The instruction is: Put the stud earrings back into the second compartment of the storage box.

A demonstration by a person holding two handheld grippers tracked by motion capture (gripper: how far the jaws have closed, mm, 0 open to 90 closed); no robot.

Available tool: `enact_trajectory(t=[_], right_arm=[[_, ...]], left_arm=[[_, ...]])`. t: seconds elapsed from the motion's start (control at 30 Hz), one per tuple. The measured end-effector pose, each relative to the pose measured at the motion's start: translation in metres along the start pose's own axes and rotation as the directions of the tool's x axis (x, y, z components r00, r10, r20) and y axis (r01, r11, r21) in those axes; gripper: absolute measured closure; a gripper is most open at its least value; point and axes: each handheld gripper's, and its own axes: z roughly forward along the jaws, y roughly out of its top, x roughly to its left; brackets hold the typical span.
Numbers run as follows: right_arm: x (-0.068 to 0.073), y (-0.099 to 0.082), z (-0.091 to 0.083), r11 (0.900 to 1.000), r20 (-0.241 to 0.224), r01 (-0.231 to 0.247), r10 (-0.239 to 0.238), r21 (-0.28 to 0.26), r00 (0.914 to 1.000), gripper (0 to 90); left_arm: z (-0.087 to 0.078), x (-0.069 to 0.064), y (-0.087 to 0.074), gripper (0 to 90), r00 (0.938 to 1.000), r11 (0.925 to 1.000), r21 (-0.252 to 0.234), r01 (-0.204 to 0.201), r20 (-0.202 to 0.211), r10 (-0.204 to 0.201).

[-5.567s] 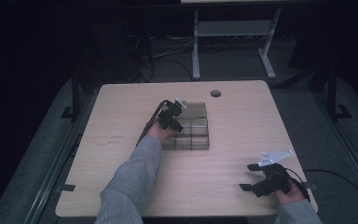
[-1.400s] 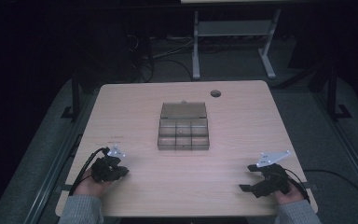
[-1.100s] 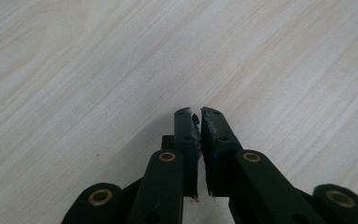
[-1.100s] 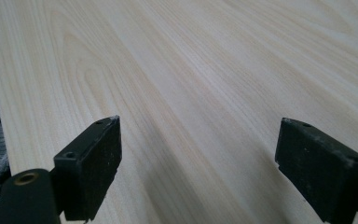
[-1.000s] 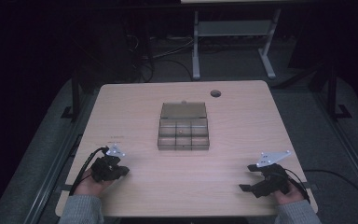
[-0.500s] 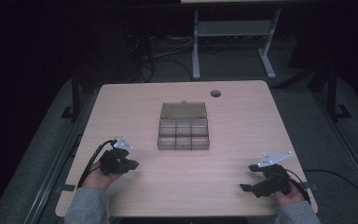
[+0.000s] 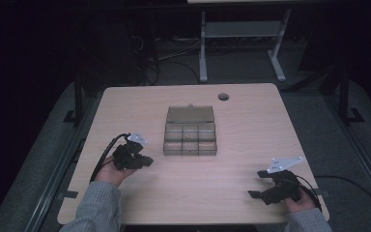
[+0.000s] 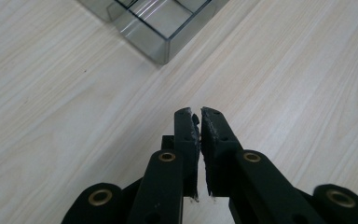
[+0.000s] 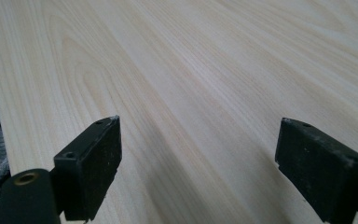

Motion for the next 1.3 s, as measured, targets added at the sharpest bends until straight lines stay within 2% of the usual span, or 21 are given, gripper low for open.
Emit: enact_trajectory(t=[0.1,0.23,0.4,0.5,0.73,0.8,0.93,1.0,1.07,1.13,1.3], right_arm=[[0.000,0.000,0.001,1.0000,-0.003,-0.002,0.002,0.001,1.0000,14.5],[0.000,0.000,0.001,1.0000,-0.008,-0.002,0.002,0.001,1.0000,14.5],[0.000,0.001,0.001,1.0000,-0.013,-0.001,0.001,0.004,0.9999,14.5],[0.000,0.001,0.001,1.0000,-0.014,0.003,-0.003,0.004,0.9999,14.5],[0.000,0.002,0.001,1.0000,-0.019,0.008,-0.008,0.000,0.9998,14.5],[0.000,0.002,0.001,1.0000,-0.022,0.009,-0.009,-0.001,0.9997,14.5],[0.000,0.002,0.002,0.9999,-0.025,0.011,-0.011,-0.002,0.9996,14.5],[0.000,0.002,0.001,0.9999,-0.026,0.010,-0.010,-0.003,0.9996,14.5],[0.000,0.002,0.001,0.9999,-0.027,0.011,-0.011,-0.004,0.9996,14.5],[0.000,0.002,0.001,0.9999,-0.026,0.015,-0.015,-0.005,0.9996,14.5],[0.000,0.002,0.001,0.9999,-0.028,0.014,-0.014,-0.005,0.9995,14.5]], left_arm=[[0.003,0.001,0.006,85.0,1.0000,1.0000,0.004,0.003,0.009,-0.003],[0.006,0.003,0.015,85.0,0.9991,0.9997,-0.018,0.017,0.040,-0.016],[0.010,0.003,0.029,85.0,0.9986,0.9994,-0.024,0.023,0.048,-0.022],[0.011,0.003,0.037,84.9,0.9988,0.9998,-0.019,0.006,0.049,-0.005],[0.019,0.002,0.054,84.9,0.9986,0.9996,-0.024,0.015,0.052,-0.014],[0.021,0.003,0.059,84.9,0.9985,1.0000,-0.007,-0.004,0.054,0.004],[0.025,0.004,0.070,84.8,0.9977,0.9997,-0.020,0.017,0.066,-0.016],[0.026,0.007,0.076,84.8,0.9983,0.9999,-0.014,0.008,0.058,-0.007],[0.027,0.008,0.083,84.8,0.9973,0.9994,-0.022,0.027,0.068,-0.025],[0.028,0.009,0.089,84.9,0.9982,0.9999,-0.013,0.008,0.059,-0.007],[0.033,0.013,0.100,84.9,0.9984,1.0000,0.003,0.006,0.057,-0.006]])
